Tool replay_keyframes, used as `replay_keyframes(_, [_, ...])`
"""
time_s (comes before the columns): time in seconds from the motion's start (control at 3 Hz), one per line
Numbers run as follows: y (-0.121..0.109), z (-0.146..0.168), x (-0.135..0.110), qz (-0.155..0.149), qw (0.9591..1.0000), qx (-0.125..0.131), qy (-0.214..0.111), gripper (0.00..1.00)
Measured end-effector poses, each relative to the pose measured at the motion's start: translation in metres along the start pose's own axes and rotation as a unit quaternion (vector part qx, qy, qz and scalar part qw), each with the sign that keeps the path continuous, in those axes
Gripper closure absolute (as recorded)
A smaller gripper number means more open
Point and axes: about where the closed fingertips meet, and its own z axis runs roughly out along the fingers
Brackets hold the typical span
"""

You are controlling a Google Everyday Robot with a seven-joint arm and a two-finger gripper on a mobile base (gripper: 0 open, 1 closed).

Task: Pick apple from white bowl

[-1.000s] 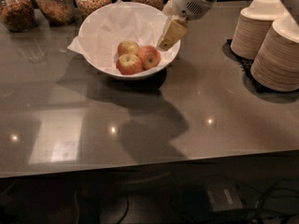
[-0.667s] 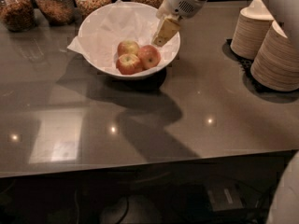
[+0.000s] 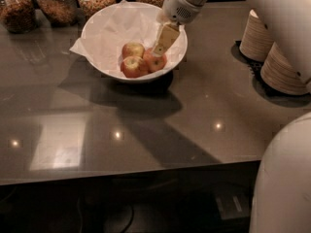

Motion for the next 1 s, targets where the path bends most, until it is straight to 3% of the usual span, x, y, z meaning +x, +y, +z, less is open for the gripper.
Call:
replay_keyframes(0.67, [0.018, 0.043, 0.006, -0.012, 0.9985, -0.051, 0.019, 0.3])
replay_keyframes(1.0, [0.016, 0.05, 0.009, -0.016, 0.9984, -0.05, 0.019, 0.3])
